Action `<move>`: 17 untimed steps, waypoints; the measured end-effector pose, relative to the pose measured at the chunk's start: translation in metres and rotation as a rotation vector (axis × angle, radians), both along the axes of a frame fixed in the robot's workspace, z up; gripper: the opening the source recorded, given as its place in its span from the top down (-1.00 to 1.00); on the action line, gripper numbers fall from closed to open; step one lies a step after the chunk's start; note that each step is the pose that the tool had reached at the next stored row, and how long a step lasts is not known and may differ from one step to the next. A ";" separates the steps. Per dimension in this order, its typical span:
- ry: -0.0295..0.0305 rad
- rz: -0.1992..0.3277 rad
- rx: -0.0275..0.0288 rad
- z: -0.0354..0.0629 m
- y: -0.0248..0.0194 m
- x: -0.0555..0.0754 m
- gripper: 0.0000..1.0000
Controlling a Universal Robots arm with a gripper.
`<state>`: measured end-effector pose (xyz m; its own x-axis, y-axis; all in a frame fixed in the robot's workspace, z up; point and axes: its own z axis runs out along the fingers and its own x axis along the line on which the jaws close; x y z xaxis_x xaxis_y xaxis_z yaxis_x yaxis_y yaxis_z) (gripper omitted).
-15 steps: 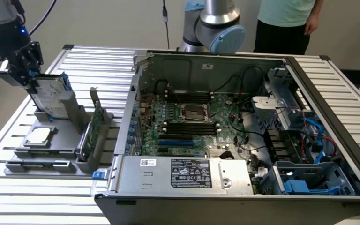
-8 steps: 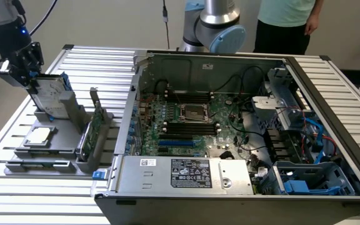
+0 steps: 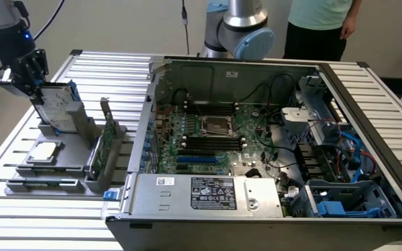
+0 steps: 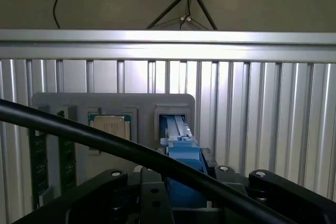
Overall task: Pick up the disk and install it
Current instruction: 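Pick up the disk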
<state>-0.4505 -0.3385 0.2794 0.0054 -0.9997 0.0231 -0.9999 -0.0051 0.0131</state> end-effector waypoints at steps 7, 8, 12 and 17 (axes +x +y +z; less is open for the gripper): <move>0.0001 0.000 -0.0125 -0.0007 0.0000 0.000 0.22; -0.0001 0.000 -0.0132 -0.0008 0.0000 0.000 0.22; 0.0000 0.000 -0.0155 -0.0008 0.0000 0.000 0.22; 0.0000 0.000 -0.0197 -0.0008 0.0001 0.000 0.36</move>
<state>-0.4506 -0.3384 0.2786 0.0053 -0.9991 0.0428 -0.9999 -0.0047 0.0132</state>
